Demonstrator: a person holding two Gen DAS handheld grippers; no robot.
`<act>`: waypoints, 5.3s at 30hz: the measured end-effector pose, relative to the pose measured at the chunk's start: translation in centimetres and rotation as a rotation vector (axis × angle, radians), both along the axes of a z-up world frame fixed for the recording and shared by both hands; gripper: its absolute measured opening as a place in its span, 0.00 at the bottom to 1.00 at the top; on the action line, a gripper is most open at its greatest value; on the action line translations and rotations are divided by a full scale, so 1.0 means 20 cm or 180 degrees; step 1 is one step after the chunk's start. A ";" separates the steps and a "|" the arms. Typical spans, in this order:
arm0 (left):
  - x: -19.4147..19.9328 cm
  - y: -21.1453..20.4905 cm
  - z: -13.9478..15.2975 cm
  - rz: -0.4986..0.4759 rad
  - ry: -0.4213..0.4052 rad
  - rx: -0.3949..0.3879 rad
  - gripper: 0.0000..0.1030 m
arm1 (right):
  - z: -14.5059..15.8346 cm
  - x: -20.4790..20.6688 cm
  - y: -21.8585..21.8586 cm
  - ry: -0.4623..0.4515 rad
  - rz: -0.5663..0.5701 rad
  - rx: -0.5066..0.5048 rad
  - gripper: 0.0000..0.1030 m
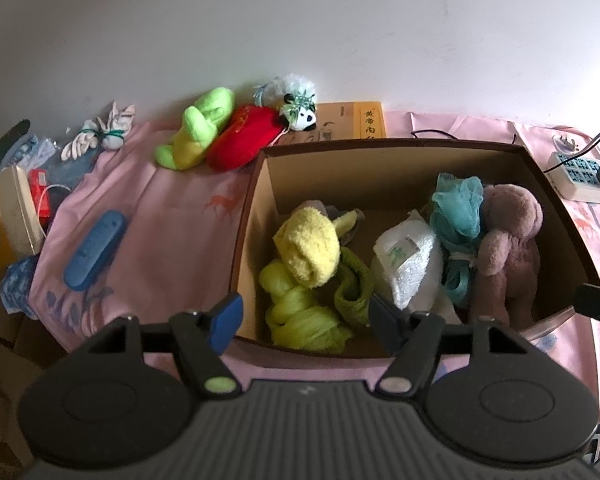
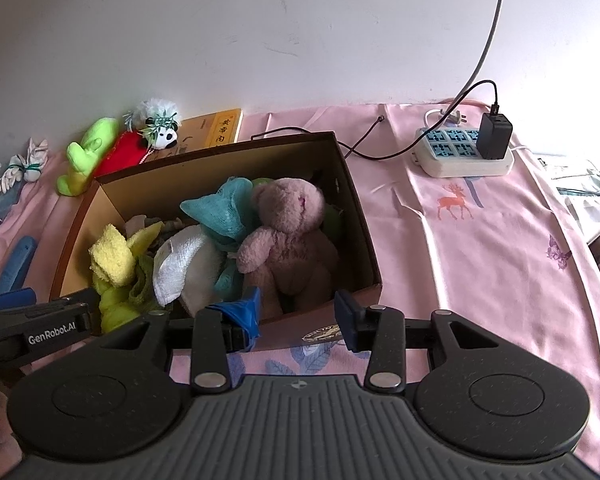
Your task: Organize soft objects
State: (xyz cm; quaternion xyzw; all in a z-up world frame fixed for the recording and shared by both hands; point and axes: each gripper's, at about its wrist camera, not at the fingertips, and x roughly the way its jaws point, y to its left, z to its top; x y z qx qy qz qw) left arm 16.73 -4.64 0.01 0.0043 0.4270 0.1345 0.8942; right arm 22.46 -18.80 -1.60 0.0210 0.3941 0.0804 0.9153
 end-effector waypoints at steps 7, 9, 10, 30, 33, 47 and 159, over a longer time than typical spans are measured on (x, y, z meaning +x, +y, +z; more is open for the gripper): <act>-0.01 0.00 0.00 -0.0046 -0.0020 -0.0007 0.69 | 0.00 -0.01 0.02 -0.0005 0.0064 -0.0012 0.24; -0.02 -0.01 0.00 -0.0057 -0.0026 0.0003 0.69 | 0.00 -0.01 0.02 0.0000 0.0073 -0.0013 0.24; -0.02 -0.01 0.00 -0.0058 -0.0025 0.0000 0.69 | 0.00 -0.01 0.02 0.0000 0.0076 -0.0013 0.24; -0.01 -0.03 -0.03 -0.0194 -0.0017 -0.0085 0.69 | -0.01 -0.01 0.02 -0.0055 -0.0069 -0.0105 0.25; -0.01 -0.04 -0.03 -0.0213 -0.0011 -0.0089 0.69 | -0.02 -0.01 0.02 -0.0041 -0.0079 -0.0105 0.25; 0.00 -0.03 -0.06 -0.0158 0.0051 -0.0071 0.69 | -0.04 0.00 0.03 0.0035 -0.0043 -0.0135 0.26; -0.11 -0.03 0.00 -0.0116 -0.0042 0.0026 0.69 | -0.01 -0.14 -0.01 -0.0127 -0.0019 -0.0022 0.26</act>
